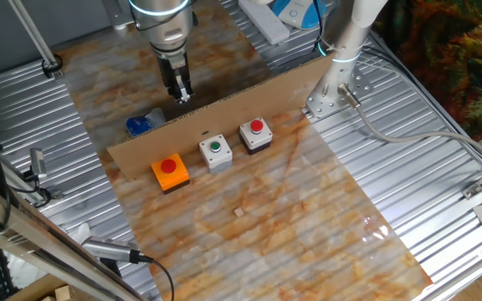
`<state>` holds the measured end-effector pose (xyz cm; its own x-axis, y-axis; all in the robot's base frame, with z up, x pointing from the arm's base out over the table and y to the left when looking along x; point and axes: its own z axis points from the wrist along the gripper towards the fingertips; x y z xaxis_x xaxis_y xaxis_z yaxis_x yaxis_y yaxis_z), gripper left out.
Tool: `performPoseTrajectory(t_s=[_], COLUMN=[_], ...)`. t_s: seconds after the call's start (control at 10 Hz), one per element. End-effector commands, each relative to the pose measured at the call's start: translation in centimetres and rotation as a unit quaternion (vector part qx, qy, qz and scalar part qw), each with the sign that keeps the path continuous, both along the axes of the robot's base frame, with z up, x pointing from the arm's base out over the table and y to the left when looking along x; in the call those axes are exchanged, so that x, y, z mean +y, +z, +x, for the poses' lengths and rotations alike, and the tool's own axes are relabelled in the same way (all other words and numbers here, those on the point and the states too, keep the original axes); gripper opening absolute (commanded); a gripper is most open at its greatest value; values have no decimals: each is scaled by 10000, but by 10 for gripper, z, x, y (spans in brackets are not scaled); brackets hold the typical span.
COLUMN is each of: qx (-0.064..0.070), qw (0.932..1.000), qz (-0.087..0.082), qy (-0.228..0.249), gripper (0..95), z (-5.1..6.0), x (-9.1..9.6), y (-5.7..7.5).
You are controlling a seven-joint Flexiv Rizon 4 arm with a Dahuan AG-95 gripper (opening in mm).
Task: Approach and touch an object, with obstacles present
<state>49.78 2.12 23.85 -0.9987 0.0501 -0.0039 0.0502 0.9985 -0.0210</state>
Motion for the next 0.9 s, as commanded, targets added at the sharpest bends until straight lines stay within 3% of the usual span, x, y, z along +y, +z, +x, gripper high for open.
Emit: performPoseTrajectory(t_s=[0.1,0.5,0.7,0.8,0.9], qx=[31,95,163,292,298], qw=[9999,9998,9996,9993,9992], qz=[71,34,21,20,23], qy=[-119,-178,-208,-236,-263], gripper=[0,0,0,0,0], z=[1,3,11,25,33], x=[0,2,5,13,19], y=[0,3,11,27,36])
